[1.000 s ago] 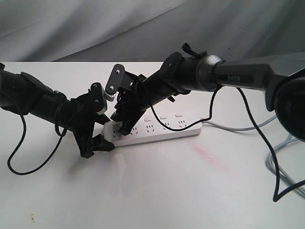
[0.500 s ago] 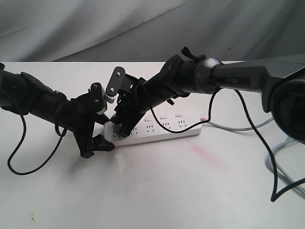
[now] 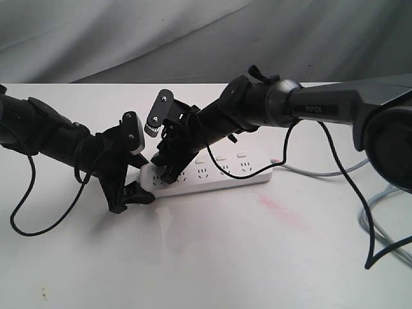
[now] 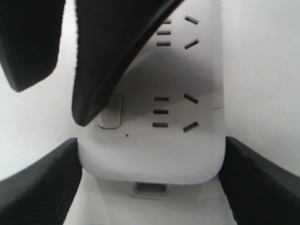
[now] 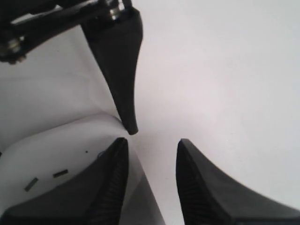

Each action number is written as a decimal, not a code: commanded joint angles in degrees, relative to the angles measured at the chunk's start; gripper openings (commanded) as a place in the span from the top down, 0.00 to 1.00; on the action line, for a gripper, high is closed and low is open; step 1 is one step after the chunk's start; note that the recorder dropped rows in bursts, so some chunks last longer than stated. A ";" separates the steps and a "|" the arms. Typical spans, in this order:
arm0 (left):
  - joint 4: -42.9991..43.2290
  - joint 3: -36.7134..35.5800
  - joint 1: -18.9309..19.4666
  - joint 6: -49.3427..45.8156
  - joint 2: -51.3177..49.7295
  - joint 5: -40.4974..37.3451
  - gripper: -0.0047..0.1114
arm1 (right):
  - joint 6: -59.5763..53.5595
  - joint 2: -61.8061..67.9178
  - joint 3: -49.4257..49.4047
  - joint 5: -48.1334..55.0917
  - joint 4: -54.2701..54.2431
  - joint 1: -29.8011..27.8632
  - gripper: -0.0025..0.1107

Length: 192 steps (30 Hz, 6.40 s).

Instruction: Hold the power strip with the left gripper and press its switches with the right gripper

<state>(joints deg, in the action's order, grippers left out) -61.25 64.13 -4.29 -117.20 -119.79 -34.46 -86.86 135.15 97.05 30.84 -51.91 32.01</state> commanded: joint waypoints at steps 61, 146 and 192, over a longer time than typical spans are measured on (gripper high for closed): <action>0.49 0.21 -0.37 0.13 -0.12 0.10 0.40 | -0.06 2.22 -0.69 1.92 0.51 -0.73 0.68; 0.49 0.21 -0.37 0.13 -0.12 0.10 0.40 | -0.54 -3.67 -3.89 1.15 2.44 -4.03 0.63; 0.49 0.21 -0.37 0.13 -0.12 0.10 0.40 | -1.17 0.09 -7.96 1.20 7.01 -3.43 0.63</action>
<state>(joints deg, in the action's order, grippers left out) -61.25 64.13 -4.29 -117.08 -119.79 -34.35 -87.45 132.62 91.56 30.04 -50.75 29.06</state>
